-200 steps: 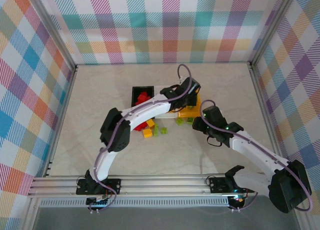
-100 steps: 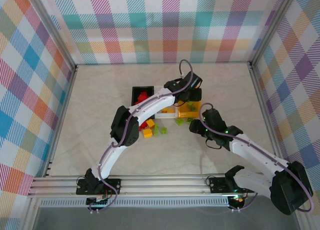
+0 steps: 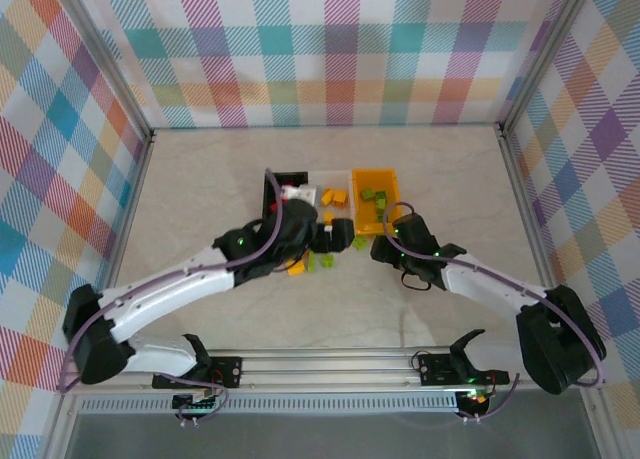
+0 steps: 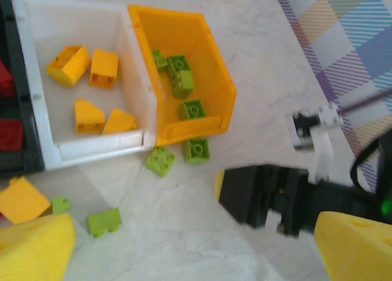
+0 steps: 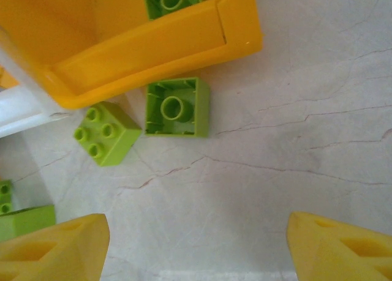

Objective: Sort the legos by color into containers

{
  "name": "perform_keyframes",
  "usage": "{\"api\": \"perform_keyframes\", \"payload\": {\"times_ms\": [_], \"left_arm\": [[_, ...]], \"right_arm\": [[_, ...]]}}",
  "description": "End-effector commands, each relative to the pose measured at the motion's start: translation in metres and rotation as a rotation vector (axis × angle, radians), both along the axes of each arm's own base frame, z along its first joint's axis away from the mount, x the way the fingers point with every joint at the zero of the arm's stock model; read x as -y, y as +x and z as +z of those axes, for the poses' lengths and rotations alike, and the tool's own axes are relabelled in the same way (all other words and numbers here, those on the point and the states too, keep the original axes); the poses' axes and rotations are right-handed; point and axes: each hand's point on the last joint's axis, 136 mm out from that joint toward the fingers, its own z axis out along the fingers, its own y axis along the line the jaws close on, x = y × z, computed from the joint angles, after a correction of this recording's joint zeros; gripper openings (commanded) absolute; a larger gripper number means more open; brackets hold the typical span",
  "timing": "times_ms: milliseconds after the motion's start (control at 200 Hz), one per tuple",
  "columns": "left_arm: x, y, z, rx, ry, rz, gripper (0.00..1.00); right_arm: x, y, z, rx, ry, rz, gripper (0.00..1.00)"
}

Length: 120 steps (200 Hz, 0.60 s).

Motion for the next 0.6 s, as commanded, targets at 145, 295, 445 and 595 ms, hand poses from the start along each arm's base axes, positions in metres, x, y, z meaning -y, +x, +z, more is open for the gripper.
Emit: {"api": "perform_keyframes", "payload": {"times_ms": [145,295,445,595], "left_arm": [[-0.090,-0.053,-0.077,-0.104,0.021,0.151,1.00],[-0.118,-0.066,-0.089,-0.115,-0.009,0.208,1.00],[-0.127,-0.069,-0.088,-0.109,-0.007,0.226,1.00],[-0.127,-0.068,-0.088,-0.113,0.005,0.225,1.00]], "right_arm": [[-0.011,0.036,0.003,0.057,-0.010,-0.057,0.76],[-0.018,0.049,-0.005,0.038,-0.037,-0.054,0.75],[-0.015,0.060,-0.014,0.013,-0.109,-0.065,0.73],[-0.010,0.060,-0.031,-0.049,-0.180,-0.076,0.67]]}}
